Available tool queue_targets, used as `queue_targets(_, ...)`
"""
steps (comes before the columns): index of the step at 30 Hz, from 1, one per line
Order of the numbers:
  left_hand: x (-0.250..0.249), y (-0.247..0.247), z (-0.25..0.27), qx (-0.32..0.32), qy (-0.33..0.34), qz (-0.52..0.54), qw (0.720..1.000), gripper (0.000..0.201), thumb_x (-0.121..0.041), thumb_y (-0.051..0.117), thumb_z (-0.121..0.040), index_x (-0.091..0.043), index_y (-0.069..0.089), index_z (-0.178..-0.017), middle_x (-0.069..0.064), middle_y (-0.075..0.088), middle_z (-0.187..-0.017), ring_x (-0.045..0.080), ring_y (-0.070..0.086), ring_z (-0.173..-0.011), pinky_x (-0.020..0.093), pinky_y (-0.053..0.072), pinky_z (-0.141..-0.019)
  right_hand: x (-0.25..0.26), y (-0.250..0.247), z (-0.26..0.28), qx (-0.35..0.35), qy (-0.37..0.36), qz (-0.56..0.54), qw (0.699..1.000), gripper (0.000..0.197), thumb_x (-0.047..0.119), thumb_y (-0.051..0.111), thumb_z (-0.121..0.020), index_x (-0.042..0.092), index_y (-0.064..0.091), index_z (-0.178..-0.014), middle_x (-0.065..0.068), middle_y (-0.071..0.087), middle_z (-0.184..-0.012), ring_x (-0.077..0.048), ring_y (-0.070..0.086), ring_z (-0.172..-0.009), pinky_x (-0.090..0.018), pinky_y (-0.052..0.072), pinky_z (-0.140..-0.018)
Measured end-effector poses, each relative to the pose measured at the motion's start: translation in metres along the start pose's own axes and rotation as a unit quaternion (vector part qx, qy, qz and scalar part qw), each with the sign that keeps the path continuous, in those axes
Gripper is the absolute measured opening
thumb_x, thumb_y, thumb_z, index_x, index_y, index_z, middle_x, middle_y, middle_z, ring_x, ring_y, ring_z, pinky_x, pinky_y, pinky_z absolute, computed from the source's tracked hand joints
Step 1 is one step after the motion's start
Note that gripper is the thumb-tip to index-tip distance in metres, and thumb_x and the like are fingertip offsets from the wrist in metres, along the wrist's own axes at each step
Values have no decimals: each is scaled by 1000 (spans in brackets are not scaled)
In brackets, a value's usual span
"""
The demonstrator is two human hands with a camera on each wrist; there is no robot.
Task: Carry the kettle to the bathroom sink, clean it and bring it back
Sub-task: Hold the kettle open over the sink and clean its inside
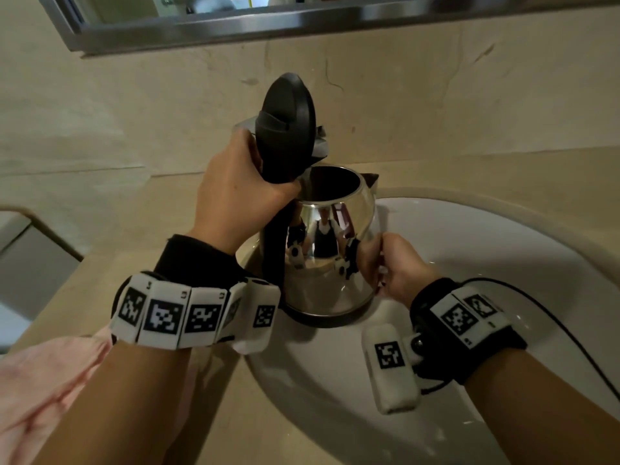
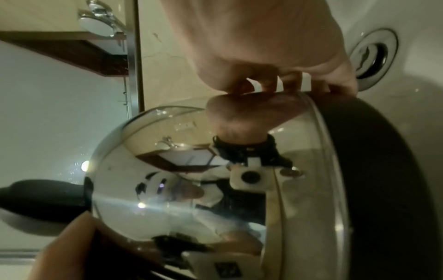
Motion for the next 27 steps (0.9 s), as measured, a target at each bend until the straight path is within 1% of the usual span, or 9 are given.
queue_targets(2, 0, 1, 0, 2, 5, 1, 1000, 49, -24, 74, -72, -11, 51, -113, -13, 51, -85, 9, 52, -79, 14, 38, -60, 2, 1, 3, 10, -2, -10, 1000, 19, 7, 40, -48, 12, 44, -30, 0, 43, -34, -13, 41, -23, -9, 36, -34)
queue_targets(4, 0, 1, 0, 3, 6, 1, 1000, 49, -24, 74, -71, -11, 51, -113, -14, 52, -85, 7, 52, -77, 14, 39, -61, 4, 2, 4, 10, -3, -3, 1000, 13, 7, 40, -46, 12, 44, -35, -1, 45, -37, -14, 44, -26, -11, 38, -37)
queue_targets(7, 2, 1, -1, 3, 4, 3, 1000, 48, -23, 73, -70, -14, 51, -111, -19, 50, -81, 0, 51, -73, 14, 39, -61, 6, 2, 8, 8, -8, 22, 1000, 8, 7, 42, -45, 12, 45, -41, -1, 48, -41, -15, 47, -36, -20, 39, -47)
queue_targets(10, 2, 0, -1, 3, 4, -3, 1000, 45, -22, 73, -71, -14, 51, -110, -17, 51, -81, 1, 52, -74, 12, 39, -60, 7, 4, 9, 19, -16, 21, 999, 16, 5, 39, -47, 12, 42, -32, -1, 41, -33, -12, 39, -22, -9, 35, -38)
queue_targets(12, 1, 1, 0, 6, 4, -1, 1000, 45, -22, 73, -71, -12, 51, -109, -14, 53, -84, 6, 54, -77, 16, 44, -62, 7, 5, 9, 22, -20, 23, 999, 24, 6, 37, -48, 13, 38, -25, 0, 37, -28, -11, 35, -20, -7, 31, -33)
queue_targets(14, 1, 1, -1, 7, 6, -1, 1000, 44, -22, 73, -71, -13, 51, -108, -14, 53, -84, 6, 54, -77, 18, 46, -64, 7, 6, 9, 20, -24, 34, 999, 26, 7, 36, -47, 14, 37, -22, 0, 37, -28, -12, 36, -20, -8, 31, -32)
queue_targets(19, 2, 2, 0, 7, 11, -1, 1000, 51, -24, 73, -72, -13, 50, -116, -19, 50, -82, 2, 53, -77, 11, 41, -62, 7, 5, 8, 12, -30, 50, 998, 29, 4, 35, -47, 14, 36, -20, -2, 39, -30, -13, 40, -25, -11, 35, -35)
queue_targets(25, 2, 3, 0, 9, 15, -2, 1000, 50, -24, 72, -73, -11, 51, -115, -14, 52, -86, 8, 55, -82, 16, 46, -66, 8, 6, 13, 4, -29, 67, 997, 26, 5, 35, -46, 13, 36, -22, -3, 38, -33, -14, 39, -25, -15, 35, -40)
queue_targets(27, 2, 3, 1, 9, 16, -2, 1000, 48, -24, 73, -73, -12, 50, -114, -15, 51, -84, 6, 53, -79, 16, 46, -66, 8, 5, 14, -2, -24, 68, 997, 25, 5, 35, -47, 12, 38, -23, -3, 40, -31, -13, 42, -23, -15, 35, -41)
Point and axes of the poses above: each hand's wrist, its own z-axis away from the middle knuckle, its own y-axis out of the palm, x = y × z, the point moved 3 cm from there along -z, towards the middle knuckle
